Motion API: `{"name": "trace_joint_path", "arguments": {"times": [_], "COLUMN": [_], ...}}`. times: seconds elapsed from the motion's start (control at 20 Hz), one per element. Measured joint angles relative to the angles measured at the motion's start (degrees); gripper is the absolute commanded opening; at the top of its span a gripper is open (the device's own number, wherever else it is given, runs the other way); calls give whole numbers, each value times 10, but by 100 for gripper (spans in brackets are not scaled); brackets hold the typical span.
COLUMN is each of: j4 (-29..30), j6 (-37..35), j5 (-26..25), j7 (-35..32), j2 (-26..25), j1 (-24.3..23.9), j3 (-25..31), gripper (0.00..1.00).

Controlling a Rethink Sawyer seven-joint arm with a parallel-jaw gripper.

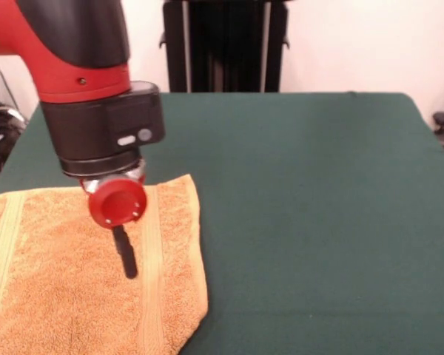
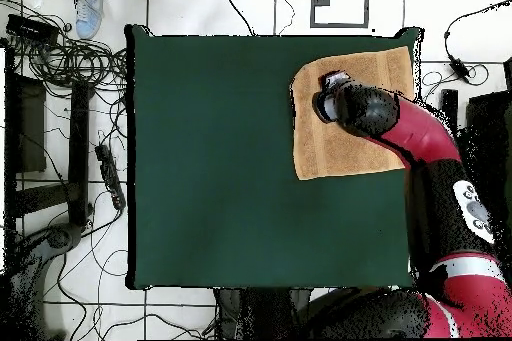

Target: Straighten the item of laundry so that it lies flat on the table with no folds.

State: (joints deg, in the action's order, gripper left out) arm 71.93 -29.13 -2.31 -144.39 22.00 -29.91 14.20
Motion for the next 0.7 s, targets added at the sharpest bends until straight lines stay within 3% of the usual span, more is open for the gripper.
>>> {"name": "trace_joint_path", "arguments": {"times": [0.7], "j4": [0], "j6": [84], "j5": [74], "j7": [0], "j2": [-49], "j1": [19], "j3": [4], "gripper": [100]}}
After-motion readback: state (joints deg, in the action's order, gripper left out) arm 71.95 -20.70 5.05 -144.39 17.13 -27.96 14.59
